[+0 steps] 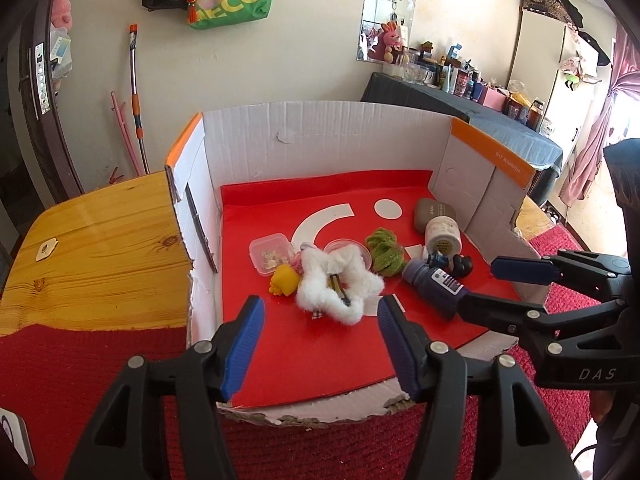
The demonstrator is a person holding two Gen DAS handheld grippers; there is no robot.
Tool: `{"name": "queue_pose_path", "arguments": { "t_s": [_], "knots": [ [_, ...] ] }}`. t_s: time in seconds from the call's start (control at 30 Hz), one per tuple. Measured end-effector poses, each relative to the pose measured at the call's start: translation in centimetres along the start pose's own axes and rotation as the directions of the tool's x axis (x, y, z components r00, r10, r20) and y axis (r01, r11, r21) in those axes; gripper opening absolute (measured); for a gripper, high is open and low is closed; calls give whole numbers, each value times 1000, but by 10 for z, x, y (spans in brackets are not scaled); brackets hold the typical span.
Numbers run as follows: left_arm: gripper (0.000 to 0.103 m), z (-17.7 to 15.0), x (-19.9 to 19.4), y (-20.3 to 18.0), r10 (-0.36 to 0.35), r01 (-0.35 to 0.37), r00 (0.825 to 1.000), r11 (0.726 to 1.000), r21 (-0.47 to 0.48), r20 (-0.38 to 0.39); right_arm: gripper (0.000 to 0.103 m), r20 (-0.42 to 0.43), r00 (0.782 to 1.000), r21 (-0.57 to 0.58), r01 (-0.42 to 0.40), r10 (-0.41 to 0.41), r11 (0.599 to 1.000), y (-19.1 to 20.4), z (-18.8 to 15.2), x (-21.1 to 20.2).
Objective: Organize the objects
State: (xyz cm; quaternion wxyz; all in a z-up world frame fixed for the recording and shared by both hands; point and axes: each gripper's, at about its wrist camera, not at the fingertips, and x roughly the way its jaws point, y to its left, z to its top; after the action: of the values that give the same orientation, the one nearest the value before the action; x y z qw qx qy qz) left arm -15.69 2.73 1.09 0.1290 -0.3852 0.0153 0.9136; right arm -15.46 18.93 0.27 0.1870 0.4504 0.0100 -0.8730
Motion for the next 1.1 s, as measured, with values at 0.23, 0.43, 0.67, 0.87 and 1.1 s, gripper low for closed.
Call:
{"name": "queue_pose_path", "arguments": {
  "t_s": [0.23, 0.43, 0.67, 0.87, 1.1],
  "knots": [
    [71, -4, -7, -1, 16, -16, 1000, 1000, -14, 10, 66, 20, 1000, 15, 18, -18, 1000, -1, -6, -12],
    [76, -8, -12, 0, 21, -20, 1000, 999, -25, 19, 69, 39, 999, 43, 13, -15, 999, -3, -13, -19],
    [91, -11, -24, 2, 23, -20, 998, 999, -51, 55, 74, 68, 997, 47, 36, -39, 998, 1, -18, -28],
    [103, -14, -28, 4, 42, -37, 997, 997, -63, 71, 76, 92, 994, 57, 59, -64, 997, 1, -21, -34],
    [103, -18, -30, 2, 47, -43, 996, 997, -61, 76, 76, 93, 993, 69, 71, -78, 995, 0, -25, -35]
  ]
}}
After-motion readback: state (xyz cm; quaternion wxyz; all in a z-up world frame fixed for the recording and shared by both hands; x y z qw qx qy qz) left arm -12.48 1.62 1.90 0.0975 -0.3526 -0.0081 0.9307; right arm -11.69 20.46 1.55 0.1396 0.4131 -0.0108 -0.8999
